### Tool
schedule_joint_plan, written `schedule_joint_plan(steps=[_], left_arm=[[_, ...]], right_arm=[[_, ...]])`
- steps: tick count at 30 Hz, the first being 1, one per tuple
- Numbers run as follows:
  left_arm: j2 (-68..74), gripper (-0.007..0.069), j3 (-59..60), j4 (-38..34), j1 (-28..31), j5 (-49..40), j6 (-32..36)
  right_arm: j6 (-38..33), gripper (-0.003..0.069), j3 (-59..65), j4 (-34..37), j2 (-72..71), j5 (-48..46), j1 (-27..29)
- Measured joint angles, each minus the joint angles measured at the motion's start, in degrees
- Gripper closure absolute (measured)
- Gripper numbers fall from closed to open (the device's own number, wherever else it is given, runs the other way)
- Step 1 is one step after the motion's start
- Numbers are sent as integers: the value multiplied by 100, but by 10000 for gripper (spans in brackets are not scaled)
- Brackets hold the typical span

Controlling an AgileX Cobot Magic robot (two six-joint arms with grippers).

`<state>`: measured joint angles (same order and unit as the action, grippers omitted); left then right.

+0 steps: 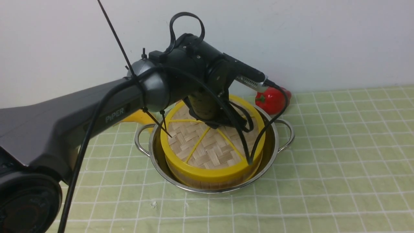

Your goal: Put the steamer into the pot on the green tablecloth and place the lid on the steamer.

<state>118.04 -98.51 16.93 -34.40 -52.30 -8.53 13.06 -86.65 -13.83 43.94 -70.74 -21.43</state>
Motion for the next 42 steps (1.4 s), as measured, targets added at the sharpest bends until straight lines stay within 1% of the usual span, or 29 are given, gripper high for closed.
schedule_joint_plan(steps=[6,8,9,10,11,12,14,15,16,17,18,21,23,25,27,29,31,34,35,37,38,40,41,42], left_arm=[[0,503,-5,0,0,-3,20],[0,487,-5,0,0,-3,39],[0,459,-12,0,0,-3,49],[0,453,-24,0,0,-3,55],[6,388,-63,13,0,-3,55],[17,359,-84,17,0,5,55],[55,247,-189,42,0,-8,73],[63,237,-199,47,0,-14,73],[74,158,-326,68,0,-64,92],[71,120,-397,68,0,-97,98],[63,67,-485,73,0,-178,98],[-31,-39,-724,125,0,-505,129],[-147,-53,-777,178,0,-712,197],[-228,-52,-802,224,0,-865,226],[-488,-18,-813,370,0,-1283,295],[-727,45,-813,483,0,-1602,313],[-1061,139,-813,604,0,-1693,313],[-1559,323,-804,595,0,-1705,270],[-1599,323,-796,595,0,-1705,265],[-2253,531,-665,317,0,-1712,239],[-2347,554,-653,269,0,-1716,239],[-2687,615,-522,71,0,-1716,254],[-2935,634,-406,-33,0,-1716,277],[-3427,648,-146,-161,0,-1716,313]], right_arm=[[0,169,0,30,0,0,0],[0,173,0,30,0,0,0],[0,174,0,30,0,0,0],[0,174,0,30,0,0,0],[0,175,0,35,0,0,0],[0,176,0,36,0,0,0],[0,176,0,60,0,0,0],[0,176,0,60,0,0,0],[0,176,0,107,0,0,0],[0,176,0,122,0,0,0],[0,176,0,139,0,0,0],[-76,176,0,179,0,0,0],[-153,176,0,179,0,0,0],[-200,179,0,179,0,0,0],[-312,197,31,194,-50,0,0],[-400,223,161,227,-189,28,0],[-461,267,535,253,-485,103,0],[-525,341,1311,219,-1023,453,0],[-525,347,1439,210,-1065,453,0],[-520,445,2451,-24,-1708,776,0],[-520,445,2451,-42,-1750,776,0],[-434,497,3023,-206,-2118,894,0],[-397,519,3256,-277,-2273,938,0],[-347,560,3666,-372,-2566,971,0]])
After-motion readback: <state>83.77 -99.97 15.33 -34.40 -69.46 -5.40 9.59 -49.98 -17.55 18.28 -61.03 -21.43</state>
